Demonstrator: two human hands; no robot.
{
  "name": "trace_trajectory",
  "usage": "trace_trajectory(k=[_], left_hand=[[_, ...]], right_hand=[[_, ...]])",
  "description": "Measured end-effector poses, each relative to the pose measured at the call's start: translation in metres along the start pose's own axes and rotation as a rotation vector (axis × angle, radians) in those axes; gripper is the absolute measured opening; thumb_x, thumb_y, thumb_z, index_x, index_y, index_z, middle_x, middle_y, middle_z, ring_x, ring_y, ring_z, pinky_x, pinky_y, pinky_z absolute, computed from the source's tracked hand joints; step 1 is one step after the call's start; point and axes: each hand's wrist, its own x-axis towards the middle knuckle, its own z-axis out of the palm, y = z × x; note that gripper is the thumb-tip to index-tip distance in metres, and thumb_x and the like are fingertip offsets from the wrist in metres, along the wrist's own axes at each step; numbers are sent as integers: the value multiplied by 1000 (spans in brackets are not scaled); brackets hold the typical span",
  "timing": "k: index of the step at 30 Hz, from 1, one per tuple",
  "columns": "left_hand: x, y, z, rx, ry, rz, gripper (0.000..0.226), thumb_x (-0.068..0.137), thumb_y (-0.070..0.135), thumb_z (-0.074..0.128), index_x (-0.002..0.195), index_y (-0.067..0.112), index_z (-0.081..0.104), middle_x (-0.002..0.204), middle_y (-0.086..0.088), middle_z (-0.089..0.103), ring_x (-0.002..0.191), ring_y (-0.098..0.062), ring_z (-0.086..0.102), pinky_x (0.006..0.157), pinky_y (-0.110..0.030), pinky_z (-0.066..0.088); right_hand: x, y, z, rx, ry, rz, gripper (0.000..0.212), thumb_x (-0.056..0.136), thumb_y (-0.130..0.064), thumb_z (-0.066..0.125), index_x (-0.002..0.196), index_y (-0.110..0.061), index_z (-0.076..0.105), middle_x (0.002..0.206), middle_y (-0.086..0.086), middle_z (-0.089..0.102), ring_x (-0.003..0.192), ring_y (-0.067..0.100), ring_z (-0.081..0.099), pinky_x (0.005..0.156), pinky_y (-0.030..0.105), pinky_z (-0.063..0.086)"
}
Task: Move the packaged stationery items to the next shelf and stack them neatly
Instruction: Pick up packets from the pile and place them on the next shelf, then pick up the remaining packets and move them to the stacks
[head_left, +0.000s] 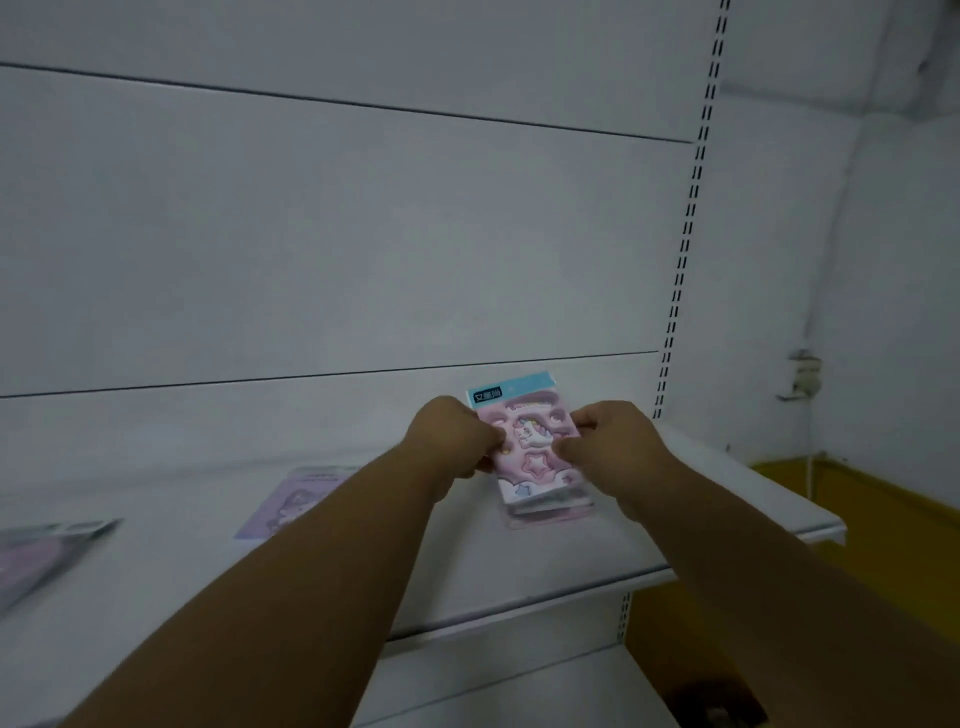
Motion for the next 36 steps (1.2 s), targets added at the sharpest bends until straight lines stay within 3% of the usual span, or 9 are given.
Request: trace_trajectory(k=[4, 7, 10, 12, 14, 17, 22, 28, 36], left_hand=[[28, -6, 18, 148, -55, -10, 28, 75, 20, 80, 81, 13, 54, 75, -8, 70, 52, -14, 70, 47, -24, 57], [38, -7, 23, 360, -46, 8, 30, 73, 26, 79, 86, 11, 56, 78, -7, 70, 61, -17, 73, 60, -28, 61], [41, -9, 23, 549, -16, 93, 27, 78, 29, 72, 93, 8, 65, 70, -4, 69, 56, -16, 72, 60, -28, 61], [37, -10, 20, 590, 20, 127, 28, 80, 31, 68, 97, 9, 66, 76, -4, 69, 59, -17, 71, 61, -26, 59], [27, -12, 13, 623, 98, 177, 31, 82, 37, 66, 102, 12, 65, 89, -3, 69, 73, -17, 68, 66, -26, 53], [-2, -23, -11, 634, 222, 249, 35, 86, 44, 62, 110, 19, 62, 105, 0, 67, 83, -13, 55, 72, -25, 42], [-82, -61, -87, 582, 461, 272, 30, 86, 48, 59, 108, 27, 62, 103, 7, 64, 86, -10, 59, 81, -30, 52], [-183, -127, -211, 633, 703, 85, 35, 85, 48, 60, 114, 27, 61, 109, 7, 64, 92, -10, 59, 89, -36, 53], [-304, -242, -372, 746, 786, -34, 37, 84, 49, 61, 116, 29, 58, 109, 7, 62, 87, -9, 57, 84, -32, 54]], right_hand=[[20, 12, 9, -352, 7, 36, 19, 78, -25, 72, 88, -10, 65, 78, 3, 66, 66, 13, 62, 47, 18, 41], [27, 20, 16, -464, 46, 49, 21, 77, -31, 73, 80, -15, 59, 66, -4, 54, 57, 7, 51, 43, 17, 30], [26, 22, 18, -552, 99, -31, 29, 80, -34, 68, 98, -11, 64, 88, 2, 66, 73, 15, 58, 53, 19, 41], [24, 14, 19, -577, 139, -147, 36, 82, -36, 66, 108, -12, 63, 105, 6, 67, 88, 20, 60, 72, 27, 51], [19, -5, 22, -549, 165, -285, 45, 84, -39, 65, 123, -15, 58, 118, 7, 62, 104, 22, 56, 87, 33, 48], [4, -45, 34, -465, 159, -486, 51, 85, -42, 62, 131, -22, 50, 129, 4, 54, 117, 23, 49, 96, 35, 43], [-49, -117, 83, -357, 65, -807, 49, 86, -41, 60, 130, -25, 46, 128, 0, 50, 116, 20, 47, 94, 35, 43], [-151, -212, 158, -266, -15, -1070, 49, 86, -44, 57, 130, -26, 45, 124, 1, 53, 110, 20, 50, 91, 35, 44], [-290, -305, 279, -252, -92, -1095, 50, 85, -46, 55, 128, -22, 45, 122, 5, 53, 109, 24, 50, 90, 40, 46]])
